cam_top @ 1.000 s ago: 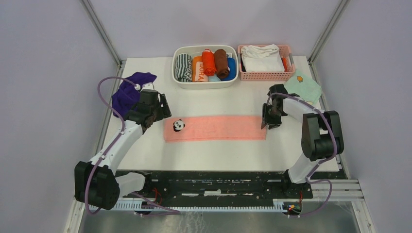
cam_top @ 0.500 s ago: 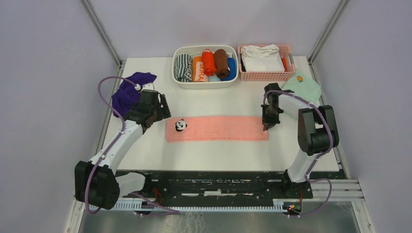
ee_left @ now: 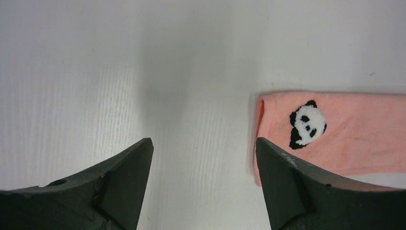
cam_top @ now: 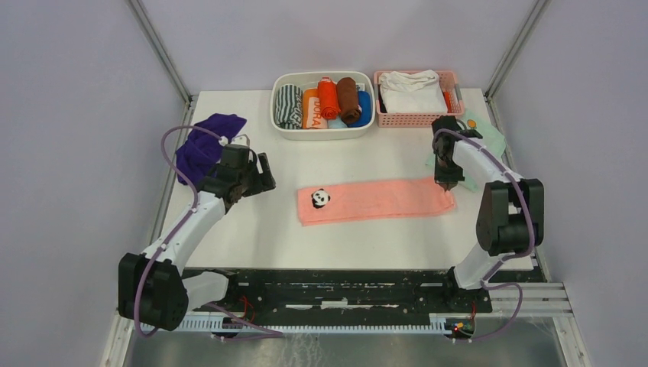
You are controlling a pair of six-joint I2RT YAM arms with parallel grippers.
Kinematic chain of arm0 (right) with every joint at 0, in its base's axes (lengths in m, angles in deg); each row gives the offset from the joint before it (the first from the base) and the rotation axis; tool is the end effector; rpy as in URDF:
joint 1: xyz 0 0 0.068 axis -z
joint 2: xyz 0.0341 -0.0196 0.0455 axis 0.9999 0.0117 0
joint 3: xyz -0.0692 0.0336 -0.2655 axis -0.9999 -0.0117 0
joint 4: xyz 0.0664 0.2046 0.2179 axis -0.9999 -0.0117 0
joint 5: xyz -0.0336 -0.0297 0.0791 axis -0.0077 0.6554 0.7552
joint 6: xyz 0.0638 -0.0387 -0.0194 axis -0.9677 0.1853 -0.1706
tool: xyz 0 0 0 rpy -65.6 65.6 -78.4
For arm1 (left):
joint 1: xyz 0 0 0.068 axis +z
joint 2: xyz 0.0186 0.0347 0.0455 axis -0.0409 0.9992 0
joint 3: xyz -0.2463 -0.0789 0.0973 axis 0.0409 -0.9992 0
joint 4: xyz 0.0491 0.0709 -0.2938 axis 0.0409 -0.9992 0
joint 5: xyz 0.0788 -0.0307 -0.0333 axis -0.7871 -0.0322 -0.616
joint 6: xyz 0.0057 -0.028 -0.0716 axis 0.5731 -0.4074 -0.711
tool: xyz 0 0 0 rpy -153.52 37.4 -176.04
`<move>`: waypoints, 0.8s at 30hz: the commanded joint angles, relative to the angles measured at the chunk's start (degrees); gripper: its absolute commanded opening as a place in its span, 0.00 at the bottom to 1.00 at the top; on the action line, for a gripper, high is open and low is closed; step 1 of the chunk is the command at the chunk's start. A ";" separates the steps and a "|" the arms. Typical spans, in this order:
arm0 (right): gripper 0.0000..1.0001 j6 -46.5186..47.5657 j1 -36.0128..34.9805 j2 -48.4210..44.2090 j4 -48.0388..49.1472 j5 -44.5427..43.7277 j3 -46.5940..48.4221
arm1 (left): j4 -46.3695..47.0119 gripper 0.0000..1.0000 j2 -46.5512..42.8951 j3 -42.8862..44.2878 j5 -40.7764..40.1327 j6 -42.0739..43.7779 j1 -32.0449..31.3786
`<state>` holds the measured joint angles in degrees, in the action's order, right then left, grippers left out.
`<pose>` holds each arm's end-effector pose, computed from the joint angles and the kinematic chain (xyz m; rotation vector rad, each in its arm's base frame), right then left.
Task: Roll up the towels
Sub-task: Fold the towel at the center of the board.
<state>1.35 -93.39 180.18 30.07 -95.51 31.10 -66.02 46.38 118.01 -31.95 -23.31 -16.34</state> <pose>0.3708 0.0031 0.1642 0.3532 2.8184 -0.4561 0.3023 -0.0676 0.2171 -0.2763 2.3656 -0.1893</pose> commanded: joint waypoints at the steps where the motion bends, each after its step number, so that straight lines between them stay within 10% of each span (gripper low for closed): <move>1: 0.01 1.45 -4.11 -6.38 -0.33 9.55 2.37 | 4.96 0.86 0.14 -2.66 8.14 -3.95 -0.24; 24: 0.01 -8.13 -33.03 6.14 2.16 30.88 21.02 | 26.69 0.64 13.96 -12.39 18.84 -16.78 -5.04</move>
<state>-4.24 -123.66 185.54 30.66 -66.40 47.64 -45.37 59.36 106.25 -13.16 -36.73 -19.80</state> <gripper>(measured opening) 0.015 0.668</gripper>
